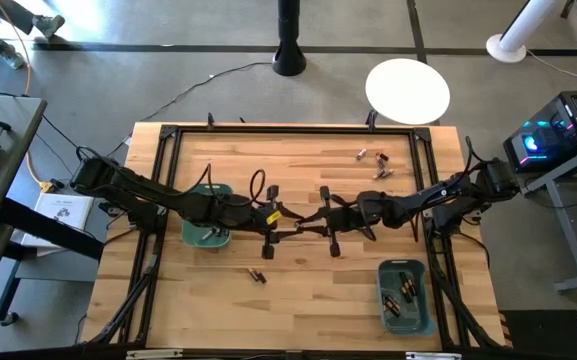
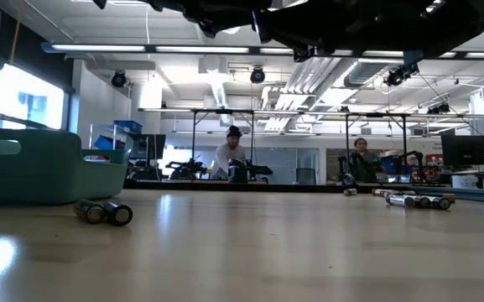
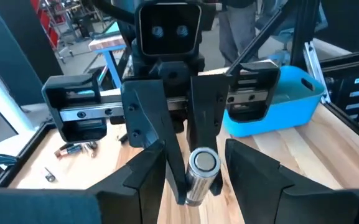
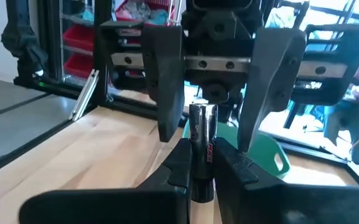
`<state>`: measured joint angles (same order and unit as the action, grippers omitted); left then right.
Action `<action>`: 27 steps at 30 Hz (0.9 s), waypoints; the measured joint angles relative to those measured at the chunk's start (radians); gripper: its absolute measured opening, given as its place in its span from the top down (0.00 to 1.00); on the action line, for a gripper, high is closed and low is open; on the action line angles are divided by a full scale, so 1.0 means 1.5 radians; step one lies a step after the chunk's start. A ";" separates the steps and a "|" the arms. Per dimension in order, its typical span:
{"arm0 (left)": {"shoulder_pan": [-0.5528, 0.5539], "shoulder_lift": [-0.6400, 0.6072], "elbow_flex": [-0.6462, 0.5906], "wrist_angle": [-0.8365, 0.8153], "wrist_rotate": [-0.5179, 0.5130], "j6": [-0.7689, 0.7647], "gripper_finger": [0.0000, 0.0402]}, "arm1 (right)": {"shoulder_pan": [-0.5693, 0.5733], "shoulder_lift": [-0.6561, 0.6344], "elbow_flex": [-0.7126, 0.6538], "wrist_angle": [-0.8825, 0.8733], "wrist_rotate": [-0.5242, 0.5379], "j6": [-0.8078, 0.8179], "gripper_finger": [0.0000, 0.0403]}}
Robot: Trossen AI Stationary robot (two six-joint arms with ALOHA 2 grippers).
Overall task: Sort batteries
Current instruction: Put the silver battery into the green bin
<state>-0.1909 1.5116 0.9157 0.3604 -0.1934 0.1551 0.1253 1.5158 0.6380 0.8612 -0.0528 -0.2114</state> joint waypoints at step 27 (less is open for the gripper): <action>-0.019 -0.048 -0.001 -0.039 0.027 0.022 0.58 | -0.001 -0.001 0.000 0.038 -0.003 -0.004 0.94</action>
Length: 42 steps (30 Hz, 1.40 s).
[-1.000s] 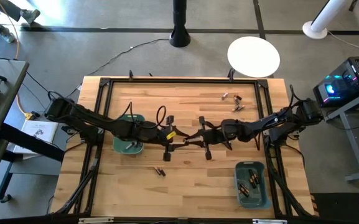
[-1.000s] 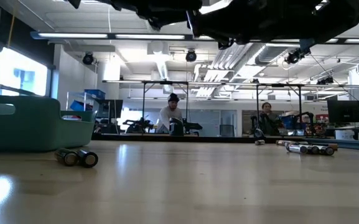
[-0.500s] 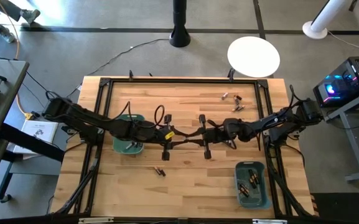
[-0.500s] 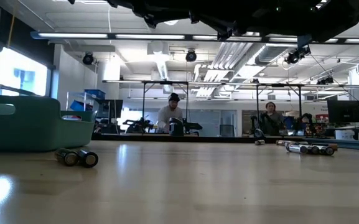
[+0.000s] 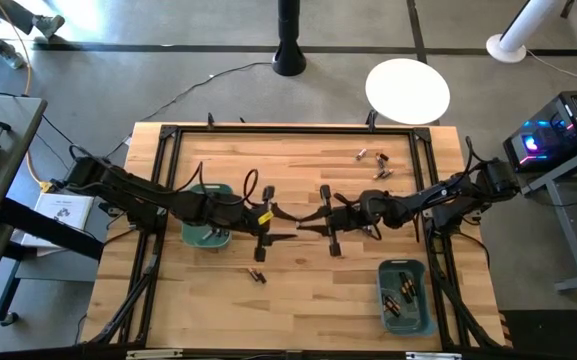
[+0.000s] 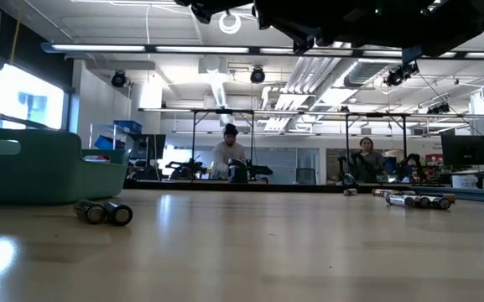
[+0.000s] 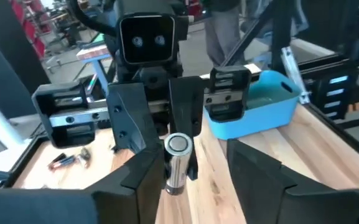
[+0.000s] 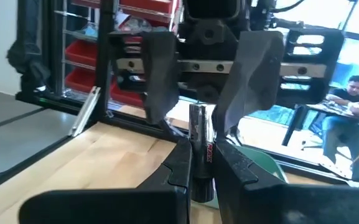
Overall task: Sort batteries
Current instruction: Put the silver battery into the green bin
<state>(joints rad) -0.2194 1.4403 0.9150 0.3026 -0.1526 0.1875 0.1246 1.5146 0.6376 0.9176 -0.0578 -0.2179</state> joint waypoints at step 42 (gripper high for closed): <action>0.000 -0.002 0.001 -0.032 -0.079 0.046 0.88 | -0.012 0.001 0.001 0.001 0.032 0.032 0.76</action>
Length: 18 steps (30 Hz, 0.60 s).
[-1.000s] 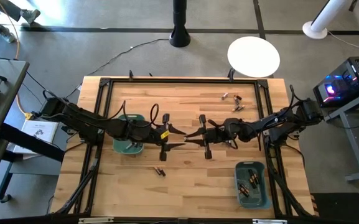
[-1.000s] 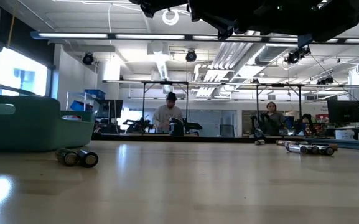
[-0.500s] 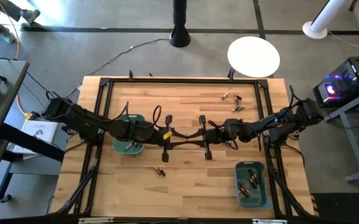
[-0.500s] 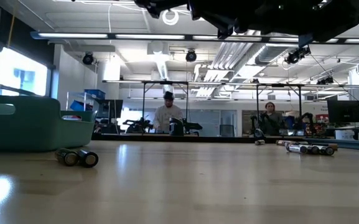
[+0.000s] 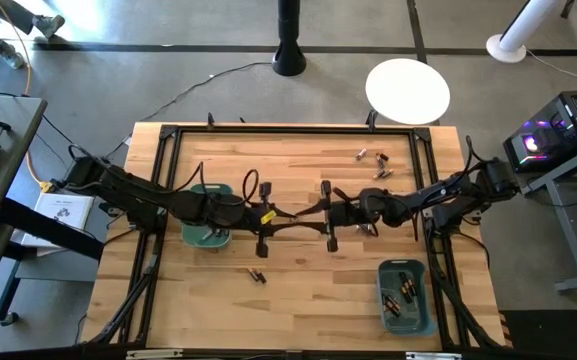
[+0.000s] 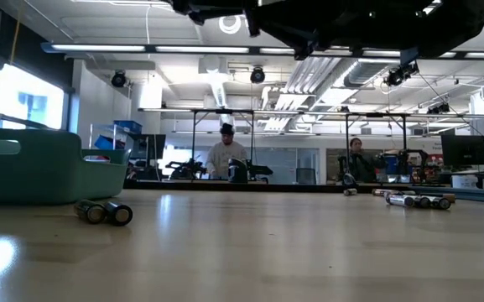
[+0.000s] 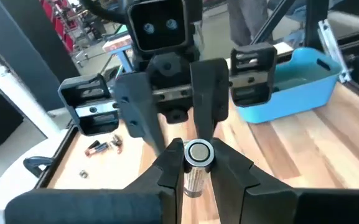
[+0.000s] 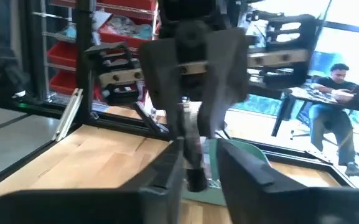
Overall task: Sort batteries
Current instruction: Put the silver battery into the green bin
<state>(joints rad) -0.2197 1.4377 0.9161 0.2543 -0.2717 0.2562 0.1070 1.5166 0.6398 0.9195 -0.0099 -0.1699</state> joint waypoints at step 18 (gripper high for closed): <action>-0.028 -0.130 0.034 -0.820 -0.140 -0.559 0.89 | -0.020 -0.002 0.000 -0.066 0.129 0.011 0.52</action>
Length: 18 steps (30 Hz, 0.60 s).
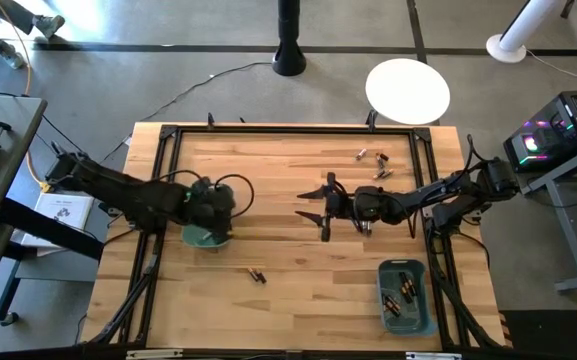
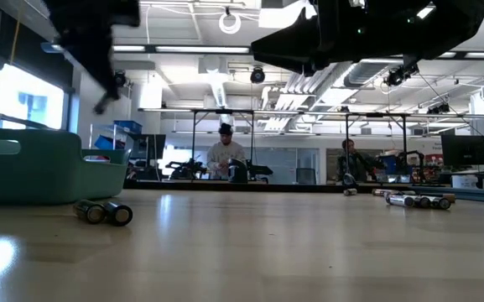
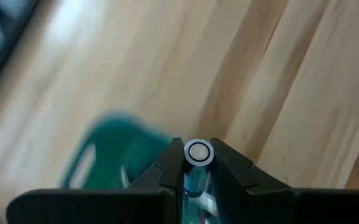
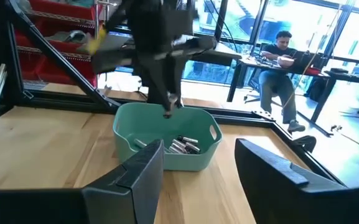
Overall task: Sort batteries
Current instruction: Put the silver battery into the green bin
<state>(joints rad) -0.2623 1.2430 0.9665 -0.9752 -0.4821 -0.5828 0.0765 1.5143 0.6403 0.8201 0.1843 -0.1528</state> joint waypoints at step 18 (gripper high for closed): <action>0.022 0.002 -0.191 0.093 0.158 -0.072 0.88 | 0.002 0.000 0.000 -0.011 0.000 0.009 0.52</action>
<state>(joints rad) -0.2299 1.2456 0.6804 -0.8364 -0.2453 -0.6911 0.0792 1.5146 0.6403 0.8036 0.1841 -0.1387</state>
